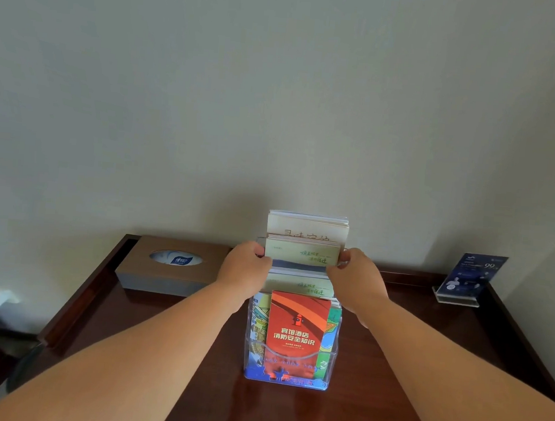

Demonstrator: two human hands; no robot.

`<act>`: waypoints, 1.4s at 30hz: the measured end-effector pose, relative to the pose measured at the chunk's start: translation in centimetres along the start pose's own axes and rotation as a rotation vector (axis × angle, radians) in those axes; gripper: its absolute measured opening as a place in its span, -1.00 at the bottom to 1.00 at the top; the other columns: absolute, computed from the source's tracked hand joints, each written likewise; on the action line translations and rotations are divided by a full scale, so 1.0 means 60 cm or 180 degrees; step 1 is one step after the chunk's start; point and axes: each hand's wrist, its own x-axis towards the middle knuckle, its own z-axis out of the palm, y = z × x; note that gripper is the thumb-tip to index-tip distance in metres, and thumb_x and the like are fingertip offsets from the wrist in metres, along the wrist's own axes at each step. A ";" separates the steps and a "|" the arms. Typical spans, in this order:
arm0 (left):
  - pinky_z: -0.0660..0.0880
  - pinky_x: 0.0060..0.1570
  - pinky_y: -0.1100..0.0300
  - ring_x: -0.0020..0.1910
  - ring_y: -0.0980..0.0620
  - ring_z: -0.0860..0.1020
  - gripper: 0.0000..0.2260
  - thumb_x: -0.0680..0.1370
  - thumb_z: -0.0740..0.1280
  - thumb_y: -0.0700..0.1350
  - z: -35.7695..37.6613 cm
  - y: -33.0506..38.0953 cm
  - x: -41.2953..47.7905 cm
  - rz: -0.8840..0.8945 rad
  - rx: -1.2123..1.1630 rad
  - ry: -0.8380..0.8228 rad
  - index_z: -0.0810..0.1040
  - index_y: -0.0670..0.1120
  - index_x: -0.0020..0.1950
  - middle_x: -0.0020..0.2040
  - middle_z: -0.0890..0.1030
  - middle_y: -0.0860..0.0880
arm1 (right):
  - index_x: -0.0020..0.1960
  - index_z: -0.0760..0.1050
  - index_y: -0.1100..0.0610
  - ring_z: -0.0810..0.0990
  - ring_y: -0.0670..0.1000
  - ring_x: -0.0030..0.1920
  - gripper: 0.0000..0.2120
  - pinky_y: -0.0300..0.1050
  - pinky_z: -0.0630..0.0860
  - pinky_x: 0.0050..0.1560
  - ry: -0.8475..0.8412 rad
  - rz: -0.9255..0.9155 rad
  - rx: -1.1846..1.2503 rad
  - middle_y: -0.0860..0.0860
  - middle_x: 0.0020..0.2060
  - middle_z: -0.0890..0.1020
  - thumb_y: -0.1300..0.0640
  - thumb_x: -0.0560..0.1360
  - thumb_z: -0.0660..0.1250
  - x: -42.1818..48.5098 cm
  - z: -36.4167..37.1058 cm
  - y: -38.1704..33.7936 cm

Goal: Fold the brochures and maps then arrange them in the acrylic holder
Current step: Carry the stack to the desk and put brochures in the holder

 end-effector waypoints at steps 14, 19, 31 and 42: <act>0.11 -0.47 0.23 -0.50 0.04 0.23 -0.69 0.51 0.22 -0.23 0.010 0.008 -0.006 -0.0195 0.0241 -0.0235 0.29 -0.10 -0.43 -0.48 0.30 -0.01 | 0.15 0.45 0.07 0.59 -0.03 -0.15 -0.82 -0.10 0.61 -0.23 -0.0109 0.0098 0.0108 -0.04 -0.09 0.58 0.10 0.55 0.25 -0.011 0.015 0.005; 0.07 -0.45 0.20 -0.50 0.04 0.14 -0.64 0.52 0.22 -0.22 0.007 0.005 -0.007 -0.0325 0.0193 -0.0234 0.17 -0.08 -0.43 -0.48 0.18 -0.01 | 0.16 0.46 0.06 0.57 -0.05 -0.17 -0.83 -0.18 0.56 -0.28 -0.0106 0.0053 0.0089 -0.04 -0.05 0.59 0.11 0.57 0.23 -0.010 0.014 0.009; 0.10 -0.37 0.12 -0.40 -0.05 0.23 -0.66 0.50 0.23 -0.21 -0.001 0.010 -0.004 -0.0267 0.0143 -0.0268 0.20 -0.11 -0.44 -0.46 0.23 -0.06 | 0.20 0.44 0.04 0.55 -0.08 -0.17 -0.80 -0.18 0.54 -0.30 -0.0215 0.0150 0.0231 -0.08 -0.03 0.59 0.07 0.58 0.24 -0.017 0.010 0.010; 0.34 -0.25 0.09 -0.38 0.05 0.39 -0.65 0.62 0.18 0.00 0.002 -0.061 -0.014 -0.0845 -0.0932 0.0005 0.38 -0.01 -0.37 -0.53 0.47 0.07 | 0.37 0.39 0.05 0.53 -0.11 -0.11 -0.62 -0.26 0.39 -0.43 0.0000 0.0650 0.0558 -0.07 0.06 0.60 -0.05 0.60 0.21 -0.030 0.018 0.050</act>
